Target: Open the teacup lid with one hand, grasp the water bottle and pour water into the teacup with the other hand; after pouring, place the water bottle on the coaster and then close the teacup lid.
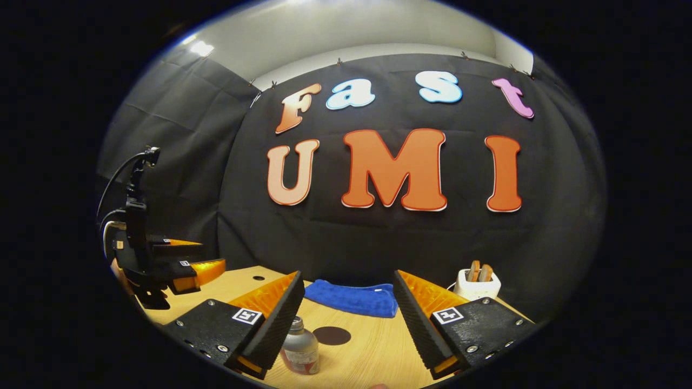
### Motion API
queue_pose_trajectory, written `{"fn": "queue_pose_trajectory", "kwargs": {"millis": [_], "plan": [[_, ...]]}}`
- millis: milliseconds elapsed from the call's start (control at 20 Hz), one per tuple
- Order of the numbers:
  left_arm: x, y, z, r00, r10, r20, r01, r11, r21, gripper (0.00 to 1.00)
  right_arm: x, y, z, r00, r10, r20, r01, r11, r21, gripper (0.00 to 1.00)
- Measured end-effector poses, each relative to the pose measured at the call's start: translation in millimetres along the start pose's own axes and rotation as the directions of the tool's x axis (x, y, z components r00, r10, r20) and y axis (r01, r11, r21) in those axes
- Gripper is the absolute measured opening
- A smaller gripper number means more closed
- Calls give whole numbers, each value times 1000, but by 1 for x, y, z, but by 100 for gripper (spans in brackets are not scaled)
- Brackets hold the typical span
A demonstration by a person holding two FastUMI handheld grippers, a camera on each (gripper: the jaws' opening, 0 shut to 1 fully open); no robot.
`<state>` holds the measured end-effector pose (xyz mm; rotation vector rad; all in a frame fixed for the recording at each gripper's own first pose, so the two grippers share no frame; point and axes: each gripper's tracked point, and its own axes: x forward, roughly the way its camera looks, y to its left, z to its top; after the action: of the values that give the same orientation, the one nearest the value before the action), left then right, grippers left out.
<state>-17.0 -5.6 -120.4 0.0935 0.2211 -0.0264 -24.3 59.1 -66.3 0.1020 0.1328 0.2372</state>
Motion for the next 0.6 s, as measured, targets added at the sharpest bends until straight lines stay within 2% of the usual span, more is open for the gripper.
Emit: {"fn": "queue_pose_trajectory", "kwargs": {"millis": [50,200,300,350,450,500,600], "plan": [[-1,-2,-8,1000,-8,-13,8,1000,-3,100,-2,4,-6,1000,16,-8,-16,1000,-1,99],[4,-4,-36,997,-17,-73,17,1000,-7,100,-6,16,-19,998,53,-24,-53,998,-19,99],[8,-5,-56,993,-21,-117,20,1000,-17,94,-6,27,-33,995,86,-56,-87,996,-17,99],[9,-5,-66,990,-24,-142,22,1000,-21,98,-7,31,-39,992,102,-72,-104,995,-13,99],[12,-5,-86,982,-23,-187,19,1000,-24,98,-9,37,-49,988,126,-94,-127,992,-13,99],[16,-4,-97,978,-22,-210,16,999,-29,91,-9,39,-53,986,132,-104,-134,991,-17,99],[17,-2,-114,969,-18,-248,8,999,-41,88,-9,44,-62,982,143,-124,-148,989,-26,99]]}}
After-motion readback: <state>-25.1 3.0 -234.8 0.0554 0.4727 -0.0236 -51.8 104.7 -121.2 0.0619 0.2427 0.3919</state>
